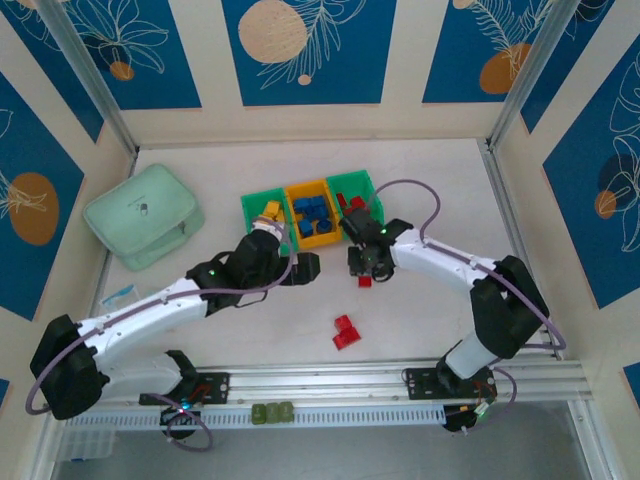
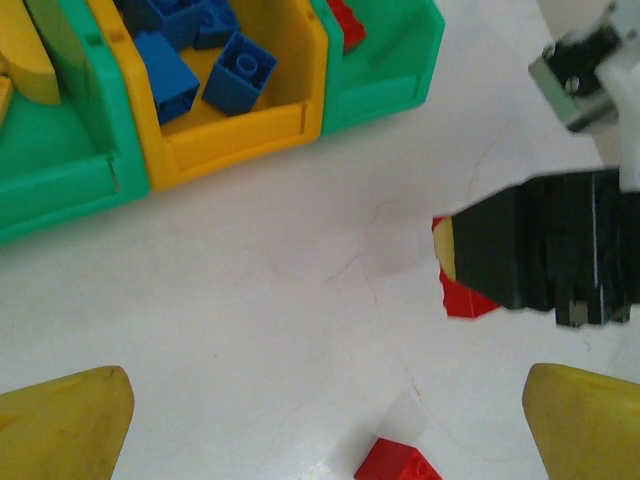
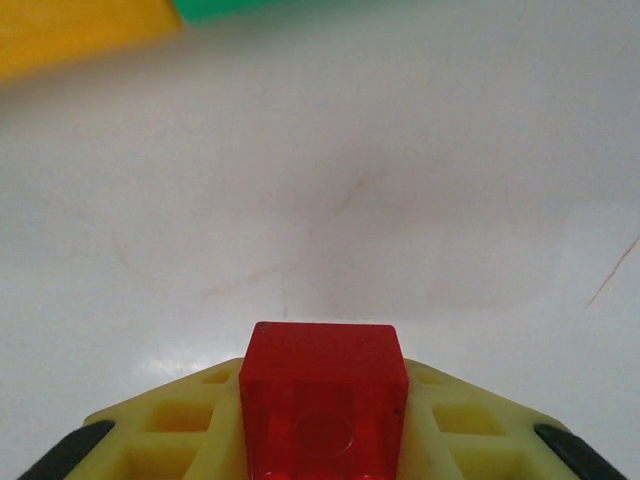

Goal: Sort the legos into containers by color
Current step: Place the lego in the container.

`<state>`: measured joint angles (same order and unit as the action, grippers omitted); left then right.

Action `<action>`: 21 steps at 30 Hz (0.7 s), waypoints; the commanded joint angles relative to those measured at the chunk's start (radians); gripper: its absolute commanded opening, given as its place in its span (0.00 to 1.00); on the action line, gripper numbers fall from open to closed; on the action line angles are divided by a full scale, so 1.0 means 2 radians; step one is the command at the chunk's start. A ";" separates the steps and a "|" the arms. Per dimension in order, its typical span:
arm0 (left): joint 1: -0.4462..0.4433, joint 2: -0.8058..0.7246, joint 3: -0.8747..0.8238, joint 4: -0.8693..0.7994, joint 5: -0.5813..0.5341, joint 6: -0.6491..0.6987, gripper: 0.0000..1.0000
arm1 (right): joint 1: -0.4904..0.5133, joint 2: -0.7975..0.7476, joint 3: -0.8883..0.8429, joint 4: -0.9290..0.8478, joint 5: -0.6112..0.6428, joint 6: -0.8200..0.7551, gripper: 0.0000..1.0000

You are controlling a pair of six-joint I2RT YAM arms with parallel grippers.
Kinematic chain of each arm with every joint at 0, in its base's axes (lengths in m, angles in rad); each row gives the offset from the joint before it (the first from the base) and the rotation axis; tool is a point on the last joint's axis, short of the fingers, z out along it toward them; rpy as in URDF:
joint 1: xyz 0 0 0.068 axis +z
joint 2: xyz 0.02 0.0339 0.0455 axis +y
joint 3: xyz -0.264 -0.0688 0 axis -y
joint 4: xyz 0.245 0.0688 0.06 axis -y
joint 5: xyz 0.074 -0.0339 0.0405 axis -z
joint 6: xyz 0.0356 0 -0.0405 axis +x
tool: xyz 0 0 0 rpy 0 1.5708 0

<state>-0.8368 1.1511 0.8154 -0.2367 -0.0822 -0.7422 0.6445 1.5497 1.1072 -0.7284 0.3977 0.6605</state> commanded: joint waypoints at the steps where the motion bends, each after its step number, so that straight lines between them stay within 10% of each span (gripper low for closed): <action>1: 0.016 -0.017 0.019 -0.026 -0.013 0.020 0.99 | -0.028 0.019 0.045 0.000 0.014 -0.049 0.33; 21: 0.078 -0.034 0.006 -0.047 0.013 0.027 0.99 | -0.107 0.279 0.345 0.001 0.004 -0.143 0.46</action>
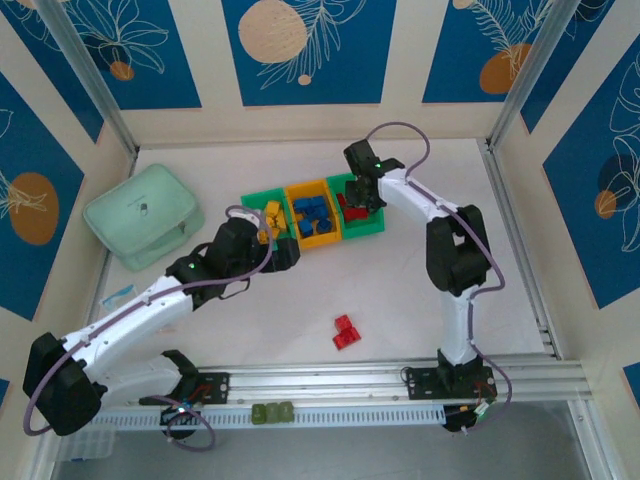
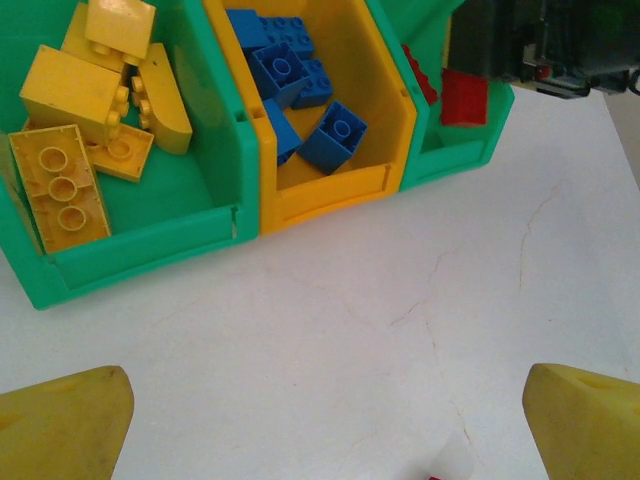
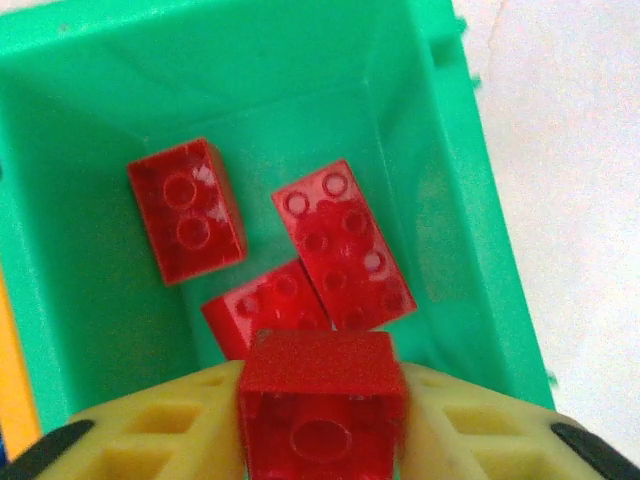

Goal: Sort the legos into containers by color
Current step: Place the lego in the container, then pick up the lego from the bottom-center of the table.

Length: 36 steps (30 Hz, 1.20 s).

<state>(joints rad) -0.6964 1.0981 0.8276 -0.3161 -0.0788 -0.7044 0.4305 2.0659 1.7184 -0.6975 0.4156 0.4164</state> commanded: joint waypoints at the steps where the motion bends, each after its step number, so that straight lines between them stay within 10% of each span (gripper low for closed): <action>1: 0.009 -0.007 0.000 -0.008 0.011 0.007 0.99 | -0.001 0.030 0.053 -0.020 -0.005 -0.022 0.51; 19: 0.010 -0.012 -0.006 -0.022 0.039 0.010 0.99 | 0.016 -0.137 -0.102 -0.014 -0.027 0.006 0.67; 36: -0.057 -0.041 -0.065 0.005 0.026 -0.041 0.99 | 0.160 -0.283 -0.303 -0.029 -0.050 0.050 0.76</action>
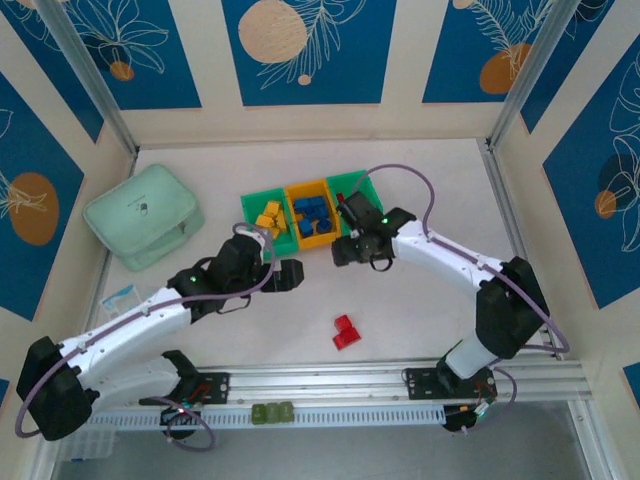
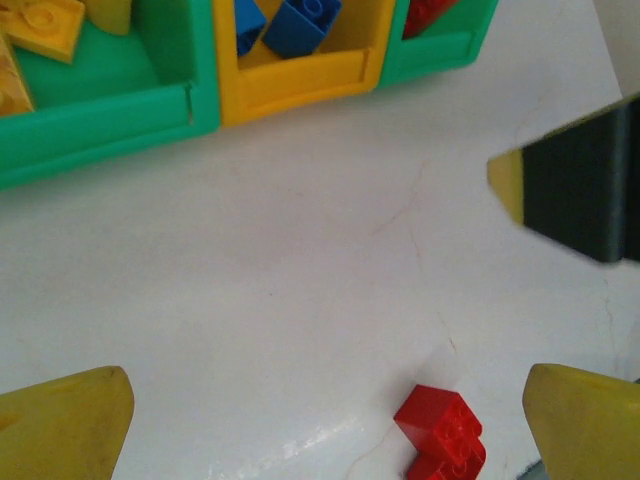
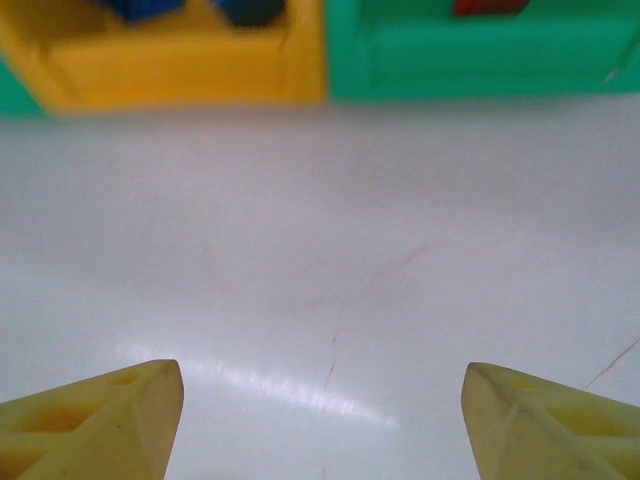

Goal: Sort the legos into containers by color
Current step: Pick up the lego from the bottom-center of the table.

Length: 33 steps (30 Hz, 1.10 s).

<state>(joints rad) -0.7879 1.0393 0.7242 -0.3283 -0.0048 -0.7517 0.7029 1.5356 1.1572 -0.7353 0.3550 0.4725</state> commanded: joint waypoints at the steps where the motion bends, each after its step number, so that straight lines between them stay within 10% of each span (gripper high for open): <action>1: -0.013 -0.013 -0.016 0.009 -0.015 -0.021 0.99 | 0.035 -0.020 -0.031 -0.012 -0.021 0.024 0.76; 16: -0.030 -0.057 -0.064 -0.007 -0.045 -0.066 0.99 | 0.152 -0.014 -0.119 0.019 -0.039 0.089 0.77; 33: -0.031 -0.045 -0.068 0.000 -0.051 -0.067 0.99 | 0.174 0.046 -0.105 0.026 -0.026 0.089 0.44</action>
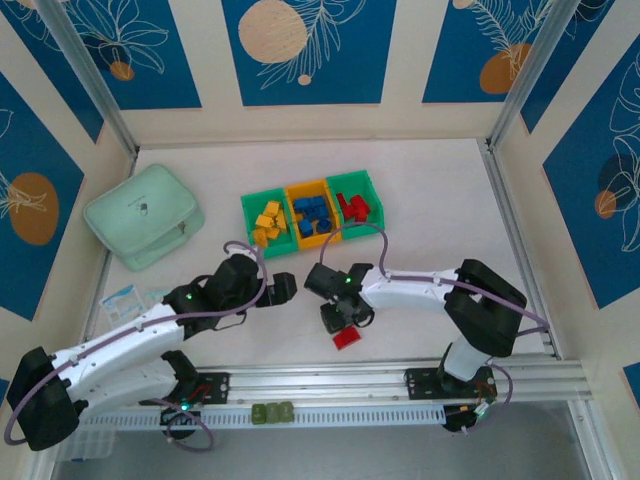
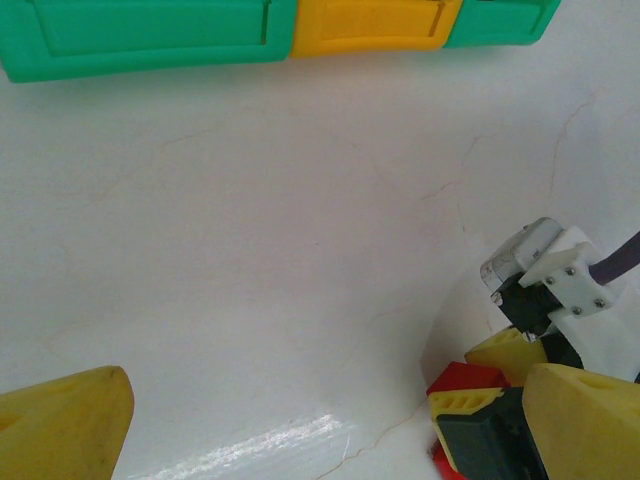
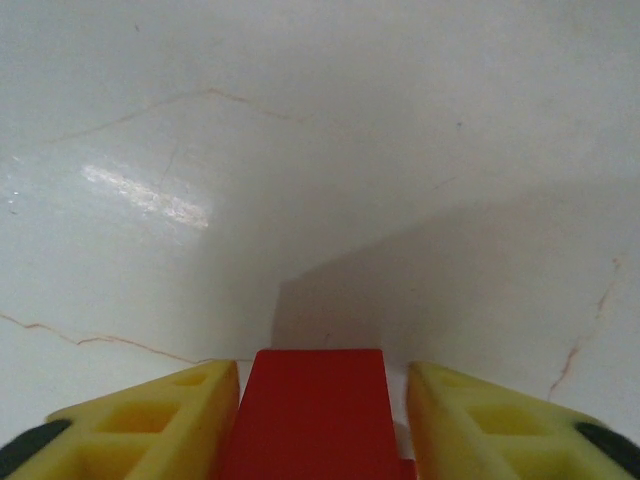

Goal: Sort the legos into containers by color
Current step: Pick up the lego from the bottom-center of the table, then place the lego in the container.

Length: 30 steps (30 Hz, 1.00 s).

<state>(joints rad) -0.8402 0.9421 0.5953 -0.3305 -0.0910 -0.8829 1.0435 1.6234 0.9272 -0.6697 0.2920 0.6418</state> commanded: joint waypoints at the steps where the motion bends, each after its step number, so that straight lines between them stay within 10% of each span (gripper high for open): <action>1: -0.005 0.005 -0.002 0.000 -0.007 0.000 0.99 | 0.004 0.001 0.011 -0.008 0.006 0.005 0.42; 14: -0.004 0.022 0.030 -0.018 -0.015 0.026 0.99 | -0.037 -0.047 0.050 -0.040 0.013 -0.002 0.27; 30: 0.035 0.061 0.092 -0.007 0.000 0.086 0.99 | -0.244 -0.031 0.172 0.000 0.003 -0.082 0.27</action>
<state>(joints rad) -0.7956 1.0496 0.7387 -0.3534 -0.1085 -0.7540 0.5926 1.5227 1.2068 -0.7116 0.3099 0.5316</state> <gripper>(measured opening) 0.993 0.340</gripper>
